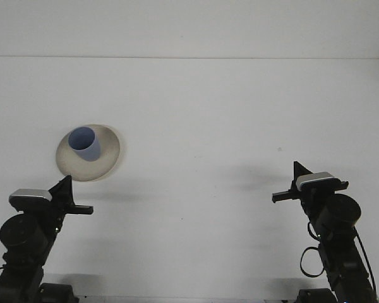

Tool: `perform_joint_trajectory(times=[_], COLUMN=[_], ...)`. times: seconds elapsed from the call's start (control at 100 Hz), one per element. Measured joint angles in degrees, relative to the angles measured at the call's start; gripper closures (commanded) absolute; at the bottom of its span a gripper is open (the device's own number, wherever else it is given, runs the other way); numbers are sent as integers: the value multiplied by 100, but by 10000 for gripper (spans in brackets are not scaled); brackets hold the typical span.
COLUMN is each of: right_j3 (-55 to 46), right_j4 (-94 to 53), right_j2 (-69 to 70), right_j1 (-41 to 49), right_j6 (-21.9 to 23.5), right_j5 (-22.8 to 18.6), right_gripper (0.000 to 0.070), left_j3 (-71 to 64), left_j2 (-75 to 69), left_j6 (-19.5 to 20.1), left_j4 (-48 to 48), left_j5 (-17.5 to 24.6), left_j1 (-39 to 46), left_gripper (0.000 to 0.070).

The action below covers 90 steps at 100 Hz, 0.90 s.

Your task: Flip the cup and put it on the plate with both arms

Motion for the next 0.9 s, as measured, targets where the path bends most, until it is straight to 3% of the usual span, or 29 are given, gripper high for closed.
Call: perform_joint_trajectory(times=[0.25,0.38,0.59,0.9], right_j3=[0,0,0,0], right_j4=[0,0,0,0], right_j2=[0,0,0,0], right_j1=[0,0,0,0], right_j6=[0,0,0,0], right_j5=[2,2,2,2], right_gripper=[699,699,699,699], left_j3=[0,-136,-1209,-2601], left_j2=[-33,-254,-1008,-2376], left_j6=[37,59,63,151], left_j4=[70,579,1582,1626], left_j5=[-2,-2,-2,-2], left_j1=[0,0,0,0], left_gripper=[694,694,694,694])
